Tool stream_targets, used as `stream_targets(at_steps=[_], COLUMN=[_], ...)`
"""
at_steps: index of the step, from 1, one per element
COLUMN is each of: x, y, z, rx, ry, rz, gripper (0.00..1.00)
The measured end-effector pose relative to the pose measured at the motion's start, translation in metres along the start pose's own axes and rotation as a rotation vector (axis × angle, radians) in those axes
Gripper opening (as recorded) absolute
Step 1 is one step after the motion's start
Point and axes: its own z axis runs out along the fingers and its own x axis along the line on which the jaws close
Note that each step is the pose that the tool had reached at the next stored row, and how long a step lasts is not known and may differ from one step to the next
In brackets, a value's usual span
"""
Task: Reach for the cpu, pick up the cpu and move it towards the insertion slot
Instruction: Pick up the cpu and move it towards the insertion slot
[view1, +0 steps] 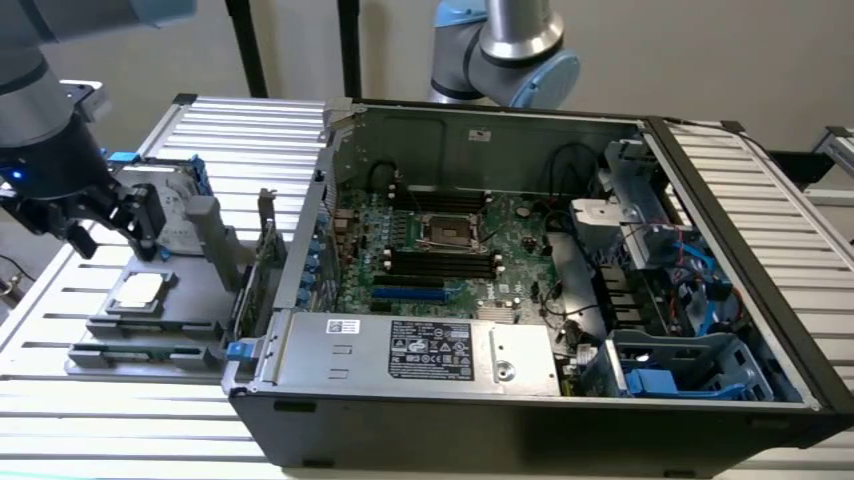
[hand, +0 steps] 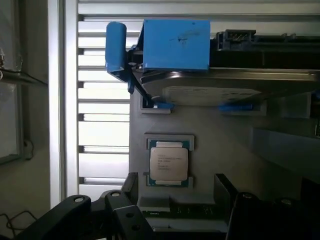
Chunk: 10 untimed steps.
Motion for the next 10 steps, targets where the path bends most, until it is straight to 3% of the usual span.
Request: stream_targets(at_steps=[10], x=[0.001], y=[-0.0007], z=[0.0182], rx=[0.0003], ry=[-0.0003], rz=[0.007], gripper=[0.71])
